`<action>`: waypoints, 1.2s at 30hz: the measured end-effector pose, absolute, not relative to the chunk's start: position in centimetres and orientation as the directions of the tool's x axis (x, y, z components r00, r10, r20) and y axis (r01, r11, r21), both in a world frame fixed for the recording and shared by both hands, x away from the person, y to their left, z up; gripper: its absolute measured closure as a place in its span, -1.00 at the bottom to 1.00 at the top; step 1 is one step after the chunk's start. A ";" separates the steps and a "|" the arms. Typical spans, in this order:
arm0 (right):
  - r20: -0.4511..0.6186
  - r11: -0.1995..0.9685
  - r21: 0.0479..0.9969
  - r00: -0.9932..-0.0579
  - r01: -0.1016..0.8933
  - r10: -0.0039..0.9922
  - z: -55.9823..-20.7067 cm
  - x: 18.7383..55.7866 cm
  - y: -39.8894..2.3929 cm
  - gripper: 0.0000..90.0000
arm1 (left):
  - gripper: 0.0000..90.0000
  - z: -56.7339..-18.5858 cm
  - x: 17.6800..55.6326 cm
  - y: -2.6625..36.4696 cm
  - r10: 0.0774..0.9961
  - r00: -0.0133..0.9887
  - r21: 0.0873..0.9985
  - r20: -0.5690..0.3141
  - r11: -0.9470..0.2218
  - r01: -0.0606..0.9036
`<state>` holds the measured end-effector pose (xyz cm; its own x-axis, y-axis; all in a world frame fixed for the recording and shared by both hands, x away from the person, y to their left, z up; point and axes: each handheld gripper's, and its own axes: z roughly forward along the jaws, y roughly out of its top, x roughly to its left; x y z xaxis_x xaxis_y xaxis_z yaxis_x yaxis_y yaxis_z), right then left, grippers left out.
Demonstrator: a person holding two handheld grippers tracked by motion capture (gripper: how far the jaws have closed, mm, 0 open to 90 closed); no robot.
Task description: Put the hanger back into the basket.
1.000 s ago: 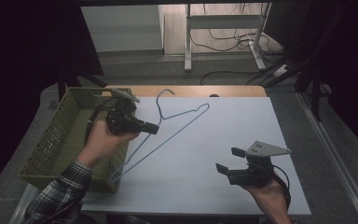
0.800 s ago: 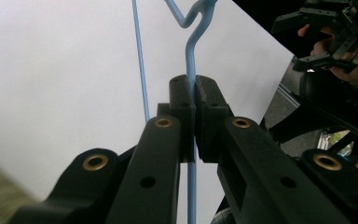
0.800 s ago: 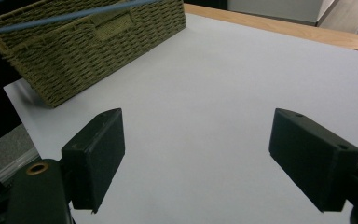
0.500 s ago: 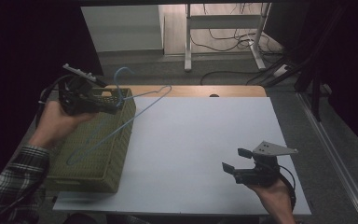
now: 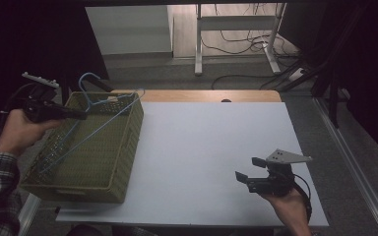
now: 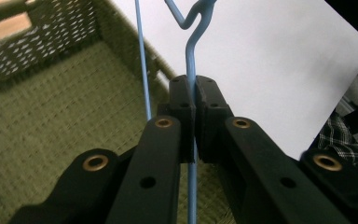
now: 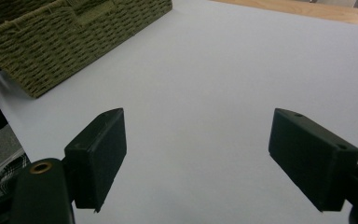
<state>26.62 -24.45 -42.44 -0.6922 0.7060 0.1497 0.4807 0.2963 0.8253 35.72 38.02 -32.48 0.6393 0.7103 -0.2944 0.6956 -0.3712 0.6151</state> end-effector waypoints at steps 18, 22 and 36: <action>0.147 0.318 0.801 -0.683 0.507 0.716 -43.2 26.9 -24.4 -0.58 | 0.95 -38.5 37.1 43.6 0.704 0.579 0.642 -0.410 -0.229 0.732; 0.148 0.322 0.797 -0.682 0.511 0.716 -43.4 27.0 -24.4 -0.58 | 0.95 -39.1 36.6 44.2 0.706 0.571 0.636 -0.418 -0.221 0.739; 0.129 0.352 0.785 -0.690 0.510 0.712 -43.8 27.0 -24.0 -0.58 | 0.93 -44.1 37.4 43.9 0.810 0.467 0.520 -0.355 -0.245 0.818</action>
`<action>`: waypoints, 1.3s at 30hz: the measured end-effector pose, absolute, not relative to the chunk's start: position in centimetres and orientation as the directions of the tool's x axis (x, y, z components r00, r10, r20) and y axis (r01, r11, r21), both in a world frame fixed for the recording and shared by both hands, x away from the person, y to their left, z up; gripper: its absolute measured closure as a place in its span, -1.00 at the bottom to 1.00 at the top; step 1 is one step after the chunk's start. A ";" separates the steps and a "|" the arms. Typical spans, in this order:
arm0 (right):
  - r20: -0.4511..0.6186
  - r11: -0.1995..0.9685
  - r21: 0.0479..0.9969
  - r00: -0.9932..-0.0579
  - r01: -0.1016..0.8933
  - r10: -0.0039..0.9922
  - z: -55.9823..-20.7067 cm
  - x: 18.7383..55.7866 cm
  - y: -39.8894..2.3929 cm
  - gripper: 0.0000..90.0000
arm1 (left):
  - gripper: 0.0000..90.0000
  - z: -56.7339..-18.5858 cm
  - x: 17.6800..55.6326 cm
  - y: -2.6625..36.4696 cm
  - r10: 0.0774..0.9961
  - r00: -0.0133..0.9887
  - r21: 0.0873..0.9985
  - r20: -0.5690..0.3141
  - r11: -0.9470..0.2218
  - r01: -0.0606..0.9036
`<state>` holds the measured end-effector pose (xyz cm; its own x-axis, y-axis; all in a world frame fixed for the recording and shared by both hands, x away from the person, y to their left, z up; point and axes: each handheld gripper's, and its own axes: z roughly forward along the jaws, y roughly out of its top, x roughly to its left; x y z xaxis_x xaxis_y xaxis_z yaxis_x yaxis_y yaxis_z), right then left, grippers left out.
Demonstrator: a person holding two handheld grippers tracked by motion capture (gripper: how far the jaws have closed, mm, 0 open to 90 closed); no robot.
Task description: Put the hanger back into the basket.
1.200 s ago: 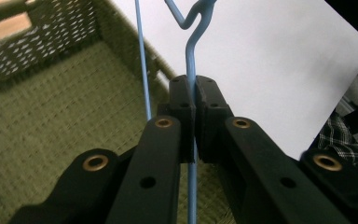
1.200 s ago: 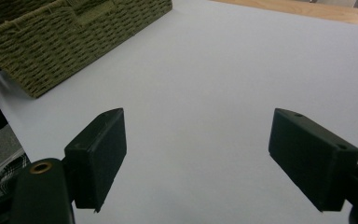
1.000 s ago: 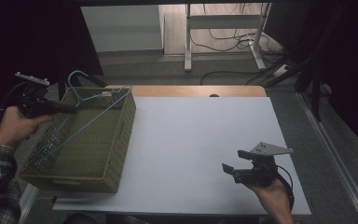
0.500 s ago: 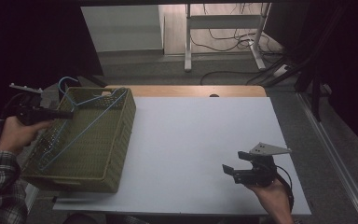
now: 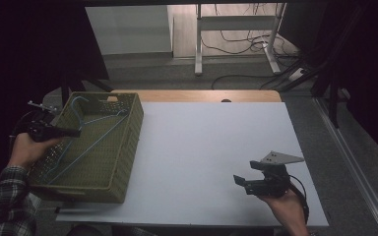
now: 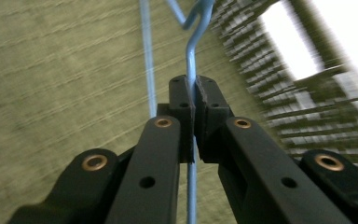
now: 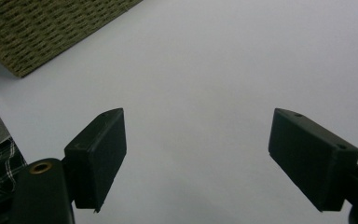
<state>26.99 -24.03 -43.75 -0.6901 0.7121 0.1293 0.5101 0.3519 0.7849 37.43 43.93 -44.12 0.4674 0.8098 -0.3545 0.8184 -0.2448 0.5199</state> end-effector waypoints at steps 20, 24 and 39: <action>0.069 0.387 0.782 -0.685 0.488 0.725 -44.2 26.7 -25.6 -0.86 | -0.76 -38.1 29.0 34.6 0.784 0.596 0.771 -0.175 -0.267 0.578; 0.088 0.373 0.786 -0.687 0.493 0.722 -44.3 26.7 -26.0 -0.93 | -0.84 -38.7 27.0 31.8 0.769 0.620 0.788 -0.157 -0.280 0.548; 0.101 0.345 0.802 -0.680 0.487 0.726 -44.7 26.5 -26.8 -0.96 | -0.91 -44.6 23.0 26.5 0.752 0.642 0.813 -0.147 -0.278 0.512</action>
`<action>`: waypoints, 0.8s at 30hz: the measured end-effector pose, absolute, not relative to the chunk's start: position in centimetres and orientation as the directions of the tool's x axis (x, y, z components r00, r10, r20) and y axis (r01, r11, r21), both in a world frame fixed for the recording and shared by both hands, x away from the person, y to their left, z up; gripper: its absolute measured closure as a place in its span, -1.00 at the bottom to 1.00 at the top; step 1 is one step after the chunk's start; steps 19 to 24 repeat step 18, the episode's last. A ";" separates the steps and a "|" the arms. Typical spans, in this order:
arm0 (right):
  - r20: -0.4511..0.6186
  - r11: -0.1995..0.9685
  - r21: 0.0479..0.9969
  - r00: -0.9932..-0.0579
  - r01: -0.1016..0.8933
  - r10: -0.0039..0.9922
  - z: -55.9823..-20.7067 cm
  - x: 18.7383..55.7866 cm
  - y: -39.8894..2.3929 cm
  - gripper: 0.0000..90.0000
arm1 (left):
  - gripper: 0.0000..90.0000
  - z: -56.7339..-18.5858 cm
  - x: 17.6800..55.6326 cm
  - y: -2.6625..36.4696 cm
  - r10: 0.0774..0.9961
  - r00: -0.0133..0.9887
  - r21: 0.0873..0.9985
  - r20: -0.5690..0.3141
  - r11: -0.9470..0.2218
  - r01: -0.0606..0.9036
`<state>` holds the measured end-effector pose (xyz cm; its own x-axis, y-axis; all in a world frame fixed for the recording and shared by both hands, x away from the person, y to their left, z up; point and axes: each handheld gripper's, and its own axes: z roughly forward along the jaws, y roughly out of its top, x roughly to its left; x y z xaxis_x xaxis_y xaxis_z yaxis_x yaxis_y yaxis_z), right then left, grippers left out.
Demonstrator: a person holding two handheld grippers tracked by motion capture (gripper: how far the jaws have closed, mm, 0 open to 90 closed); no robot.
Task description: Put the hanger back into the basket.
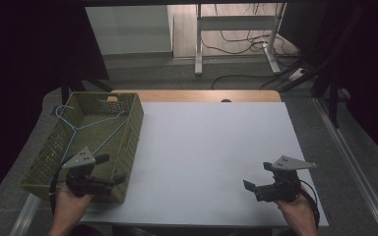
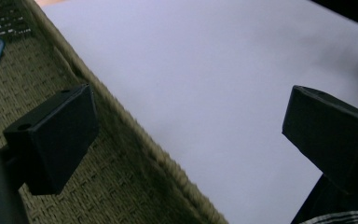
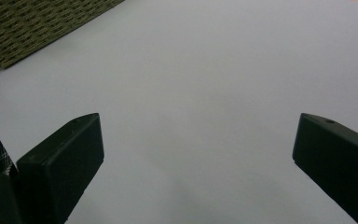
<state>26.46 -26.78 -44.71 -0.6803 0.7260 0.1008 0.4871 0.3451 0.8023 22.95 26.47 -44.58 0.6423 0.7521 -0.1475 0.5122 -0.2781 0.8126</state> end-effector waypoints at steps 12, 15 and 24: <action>0.097 0.351 0.793 -0.672 0.499 0.734 -45.5 26.9 -27.2 -0.95 | -0.96 -46.9 23.1 25.0 0.758 0.646 0.769 -0.089 -0.360 0.529; 0.099 0.353 0.790 -0.672 0.501 0.734 -45.5 27.0 -27.2 -0.95 | -0.96 -47.0 23.1 25.0 0.761 0.643 0.766 -0.093 -0.357 0.534; 0.094 0.358 0.791 -0.676 0.496 0.731 -45.6 27.0 -27.1 -0.95 | -0.97 -47.0 23.2 25.1 0.759 0.643 0.772 -0.105 -0.345 0.534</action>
